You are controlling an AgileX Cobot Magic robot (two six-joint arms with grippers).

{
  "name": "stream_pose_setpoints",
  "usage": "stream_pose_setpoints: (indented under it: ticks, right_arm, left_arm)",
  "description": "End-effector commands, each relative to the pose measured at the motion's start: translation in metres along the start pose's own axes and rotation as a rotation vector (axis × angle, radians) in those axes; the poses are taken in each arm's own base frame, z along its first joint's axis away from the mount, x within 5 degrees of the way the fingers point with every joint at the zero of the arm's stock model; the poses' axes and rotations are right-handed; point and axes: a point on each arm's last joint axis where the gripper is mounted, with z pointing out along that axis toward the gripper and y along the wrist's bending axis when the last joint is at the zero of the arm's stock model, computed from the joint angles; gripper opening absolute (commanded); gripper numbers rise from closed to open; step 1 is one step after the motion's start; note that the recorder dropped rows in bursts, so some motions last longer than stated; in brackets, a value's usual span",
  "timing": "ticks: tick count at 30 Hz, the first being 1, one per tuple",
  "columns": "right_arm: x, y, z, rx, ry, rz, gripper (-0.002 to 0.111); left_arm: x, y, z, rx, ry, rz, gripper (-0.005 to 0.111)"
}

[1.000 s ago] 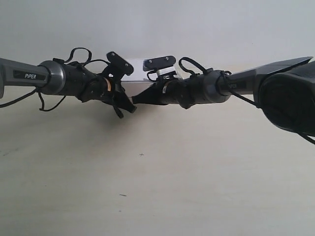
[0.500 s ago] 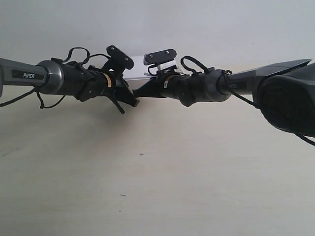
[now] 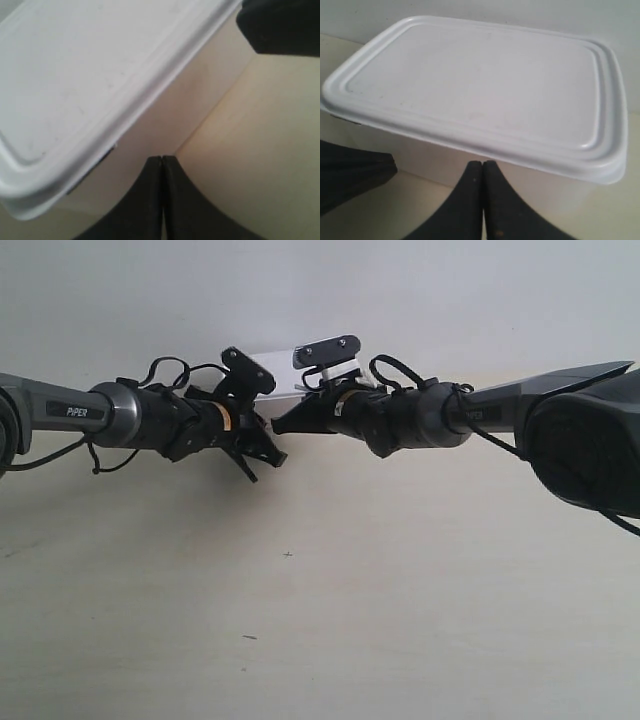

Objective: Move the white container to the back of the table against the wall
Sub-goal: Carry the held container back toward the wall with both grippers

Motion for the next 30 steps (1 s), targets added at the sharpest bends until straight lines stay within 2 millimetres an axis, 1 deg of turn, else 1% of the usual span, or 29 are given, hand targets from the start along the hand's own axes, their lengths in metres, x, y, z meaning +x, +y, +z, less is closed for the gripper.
stream_pose_setpoints:
  ticks: [1, 6, 11, 22, 27, 30]
  right_arm:
    - [-0.005, -0.004, 0.0, 0.006, -0.032, -0.022, 0.0]
    - [-0.006, -0.011, 0.0, 0.018, -0.04, -0.019, 0.0]
    - [-0.007, -0.013, 0.0, 0.019, -0.052, -0.02, 0.0]
    - [-0.008, -0.013, 0.0, 0.019, -0.064, -0.02, 0.0]
    - [-0.007, -0.013, -0.002, 0.02, -0.014, -0.022, 0.0]
    - [-0.018, -0.013, -0.009, 0.023, 0.018, -0.023, 0.0]
  left_arm:
    - [-0.012, 0.006, 0.0, -0.017, -0.047, -0.009, 0.0]
    - [-0.019, 0.009, 0.0, -0.025, -0.067, -0.011, 0.0]
    - [-0.021, 0.01, 0.0, -0.028, -0.066, -0.011, 0.0]
    - [-0.01, 0.007, 0.005, -0.021, -0.029, -0.012, 0.0]
    - [-0.009, 0.011, 0.0, -0.034, 0.059, -0.01, 0.0]
    - [-0.016, 0.015, -0.009, -0.045, 0.087, -0.002, 0.0]
